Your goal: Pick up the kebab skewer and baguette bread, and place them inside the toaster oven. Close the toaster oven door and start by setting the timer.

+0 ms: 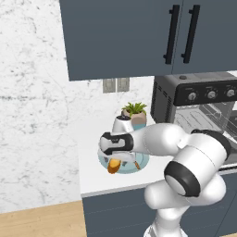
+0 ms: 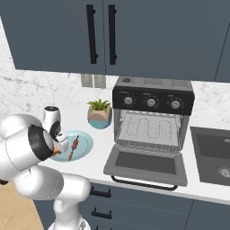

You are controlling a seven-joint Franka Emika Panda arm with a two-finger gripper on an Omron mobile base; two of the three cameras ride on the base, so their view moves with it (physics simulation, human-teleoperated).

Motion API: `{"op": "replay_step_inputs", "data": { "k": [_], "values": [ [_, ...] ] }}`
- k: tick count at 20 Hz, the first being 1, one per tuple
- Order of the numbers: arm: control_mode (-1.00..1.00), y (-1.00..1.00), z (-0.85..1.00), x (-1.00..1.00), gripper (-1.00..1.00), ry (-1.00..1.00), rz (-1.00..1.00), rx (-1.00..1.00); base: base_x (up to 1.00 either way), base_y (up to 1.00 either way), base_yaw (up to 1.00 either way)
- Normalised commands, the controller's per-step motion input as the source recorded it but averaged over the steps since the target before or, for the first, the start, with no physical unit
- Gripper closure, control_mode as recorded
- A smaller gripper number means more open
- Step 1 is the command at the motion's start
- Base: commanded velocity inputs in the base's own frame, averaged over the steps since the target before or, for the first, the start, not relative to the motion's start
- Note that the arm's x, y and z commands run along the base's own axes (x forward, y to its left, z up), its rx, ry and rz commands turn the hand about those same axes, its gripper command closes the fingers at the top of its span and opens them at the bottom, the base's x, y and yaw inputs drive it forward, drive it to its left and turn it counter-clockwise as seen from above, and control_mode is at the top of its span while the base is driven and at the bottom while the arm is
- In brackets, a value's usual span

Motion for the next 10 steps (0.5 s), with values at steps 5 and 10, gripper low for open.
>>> {"op": "replay_step_inputs", "data": {
  "k": [5,10],
  "values": [
    [-1.00,0.00,-0.16,0.00,-1.00,0.00,0.00,0.00,0.00,0.00,0.00],
    [-1.00,0.00,-0.16,0.00,-1.00,0.00,0.00,0.00,0.00,0.00,0.00]
  ]
}}
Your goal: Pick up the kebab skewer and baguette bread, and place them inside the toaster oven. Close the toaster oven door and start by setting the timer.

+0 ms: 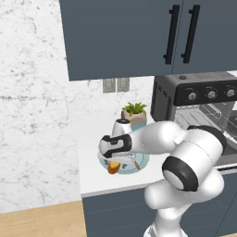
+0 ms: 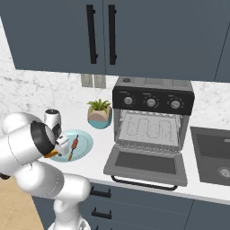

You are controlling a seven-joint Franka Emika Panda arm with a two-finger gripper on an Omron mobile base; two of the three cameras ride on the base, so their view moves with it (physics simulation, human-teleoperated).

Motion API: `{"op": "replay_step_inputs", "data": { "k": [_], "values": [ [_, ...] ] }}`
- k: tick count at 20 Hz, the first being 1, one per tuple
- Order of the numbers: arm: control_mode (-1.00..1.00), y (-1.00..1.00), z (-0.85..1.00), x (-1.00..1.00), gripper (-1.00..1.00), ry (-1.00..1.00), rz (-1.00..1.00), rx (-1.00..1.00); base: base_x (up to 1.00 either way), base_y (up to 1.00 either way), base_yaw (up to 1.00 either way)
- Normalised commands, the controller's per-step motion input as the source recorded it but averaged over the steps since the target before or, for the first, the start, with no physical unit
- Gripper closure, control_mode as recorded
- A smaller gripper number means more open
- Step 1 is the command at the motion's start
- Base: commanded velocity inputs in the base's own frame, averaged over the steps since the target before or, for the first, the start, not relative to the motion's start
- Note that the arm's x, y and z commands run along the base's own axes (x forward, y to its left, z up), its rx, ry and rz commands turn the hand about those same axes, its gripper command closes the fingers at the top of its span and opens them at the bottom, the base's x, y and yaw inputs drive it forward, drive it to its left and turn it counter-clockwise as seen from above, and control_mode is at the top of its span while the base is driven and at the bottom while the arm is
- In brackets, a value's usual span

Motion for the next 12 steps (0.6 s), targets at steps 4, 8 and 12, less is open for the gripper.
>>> {"op": "replay_step_inputs", "data": {
  "k": [4,8,12],
  "values": [
    [-1.00,0.00,-0.18,0.00,-1.00,0.00,0.00,0.00,0.00,0.00,0.00],
    [-1.00,0.00,-0.18,0.00,1.00,0.00,0.00,0.00,0.00,0.00,0.00],
    [-1.00,0.00,-0.07,0.00,1.00,0.00,0.00,0.00,0.00,0.00,0.00]
  ]
}}
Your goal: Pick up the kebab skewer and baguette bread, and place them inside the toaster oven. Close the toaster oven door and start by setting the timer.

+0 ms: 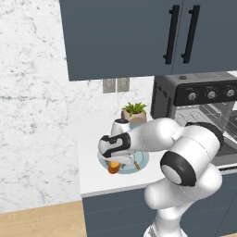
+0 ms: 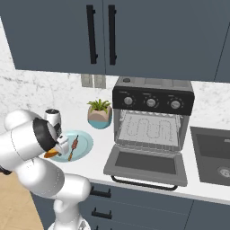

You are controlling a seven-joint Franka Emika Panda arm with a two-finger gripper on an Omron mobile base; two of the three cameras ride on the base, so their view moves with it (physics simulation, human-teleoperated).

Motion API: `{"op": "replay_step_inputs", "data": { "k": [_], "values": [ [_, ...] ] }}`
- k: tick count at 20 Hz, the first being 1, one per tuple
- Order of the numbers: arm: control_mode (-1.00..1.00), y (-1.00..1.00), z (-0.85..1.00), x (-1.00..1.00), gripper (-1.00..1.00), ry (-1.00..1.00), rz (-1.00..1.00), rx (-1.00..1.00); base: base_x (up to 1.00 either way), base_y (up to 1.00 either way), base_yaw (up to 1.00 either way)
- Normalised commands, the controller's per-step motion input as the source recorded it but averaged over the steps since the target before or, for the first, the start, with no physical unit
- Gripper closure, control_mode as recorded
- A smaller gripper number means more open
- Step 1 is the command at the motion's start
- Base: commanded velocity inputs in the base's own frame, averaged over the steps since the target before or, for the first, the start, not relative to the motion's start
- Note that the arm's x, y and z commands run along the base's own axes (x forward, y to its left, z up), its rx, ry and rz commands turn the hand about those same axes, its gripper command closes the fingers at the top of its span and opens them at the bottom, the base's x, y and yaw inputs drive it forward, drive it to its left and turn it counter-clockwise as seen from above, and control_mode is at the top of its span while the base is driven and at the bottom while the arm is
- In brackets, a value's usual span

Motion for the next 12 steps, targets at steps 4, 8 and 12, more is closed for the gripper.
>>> {"op": "replay_step_inputs", "data": {
  "k": [4,8,12],
  "values": [
    [-1.00,0.00,0.00,0.00,1.00,0.00,0.00,0.00,0.00,0.00,0.00],
    [-1.00,0.00,0.00,0.00,1.00,0.00,0.00,0.00,0.00,0.00,0.00],
    [-1.00,-0.01,0.03,-0.08,1.00,0.00,-0.01,0.03,0.00,0.00,0.00]
  ]
}}
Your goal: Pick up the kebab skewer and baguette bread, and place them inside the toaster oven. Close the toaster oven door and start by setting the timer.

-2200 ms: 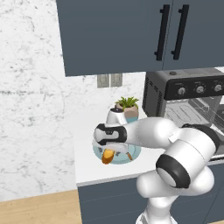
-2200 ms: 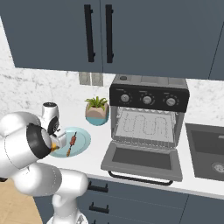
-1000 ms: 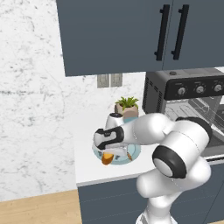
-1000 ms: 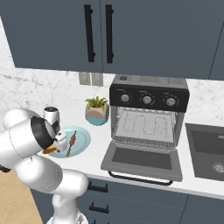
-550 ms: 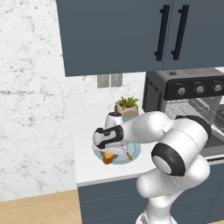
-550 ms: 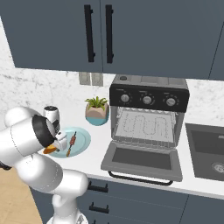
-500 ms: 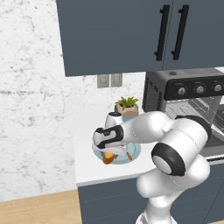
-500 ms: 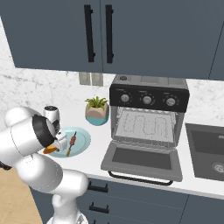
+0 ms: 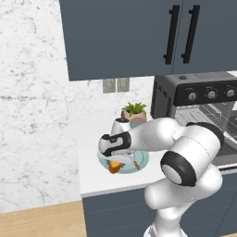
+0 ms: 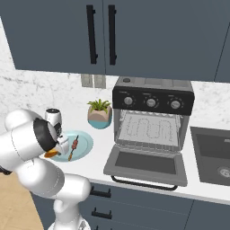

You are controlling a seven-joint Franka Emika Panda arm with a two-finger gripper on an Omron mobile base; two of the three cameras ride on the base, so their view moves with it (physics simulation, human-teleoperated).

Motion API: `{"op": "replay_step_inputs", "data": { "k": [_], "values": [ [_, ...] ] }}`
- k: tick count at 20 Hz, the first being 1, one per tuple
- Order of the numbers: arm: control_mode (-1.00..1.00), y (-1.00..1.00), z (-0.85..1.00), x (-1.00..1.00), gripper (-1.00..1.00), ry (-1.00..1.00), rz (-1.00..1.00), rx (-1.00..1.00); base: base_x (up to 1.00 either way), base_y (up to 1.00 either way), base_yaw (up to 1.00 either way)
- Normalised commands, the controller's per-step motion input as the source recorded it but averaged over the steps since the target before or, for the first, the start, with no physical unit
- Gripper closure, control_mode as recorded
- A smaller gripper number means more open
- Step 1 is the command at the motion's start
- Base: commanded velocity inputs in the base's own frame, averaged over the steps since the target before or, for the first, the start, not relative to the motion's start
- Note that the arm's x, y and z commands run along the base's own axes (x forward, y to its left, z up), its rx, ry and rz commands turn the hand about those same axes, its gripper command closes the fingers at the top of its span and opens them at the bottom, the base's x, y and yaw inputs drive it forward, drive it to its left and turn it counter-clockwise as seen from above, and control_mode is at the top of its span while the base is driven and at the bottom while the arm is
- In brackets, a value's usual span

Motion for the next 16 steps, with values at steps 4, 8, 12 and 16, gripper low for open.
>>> {"op": "replay_step_inputs", "data": {
  "k": [4,8,12,16],
  "values": [
    [-1.00,-0.09,0.32,-0.37,1.00,-0.05,-0.05,0.03,0.00,0.00,0.00],
    [-1.00,-0.25,0.60,-0.20,1.00,-0.02,-0.09,0.10,0.00,0.00,0.00],
    [-1.00,-0.34,0.71,-0.03,1.00,-0.04,-0.10,0.11,0.00,0.00,0.00],
    [-1.00,-0.31,0.63,-0.15,1.00,-0.04,-0.10,0.09,0.00,0.00,0.00]
  ]
}}
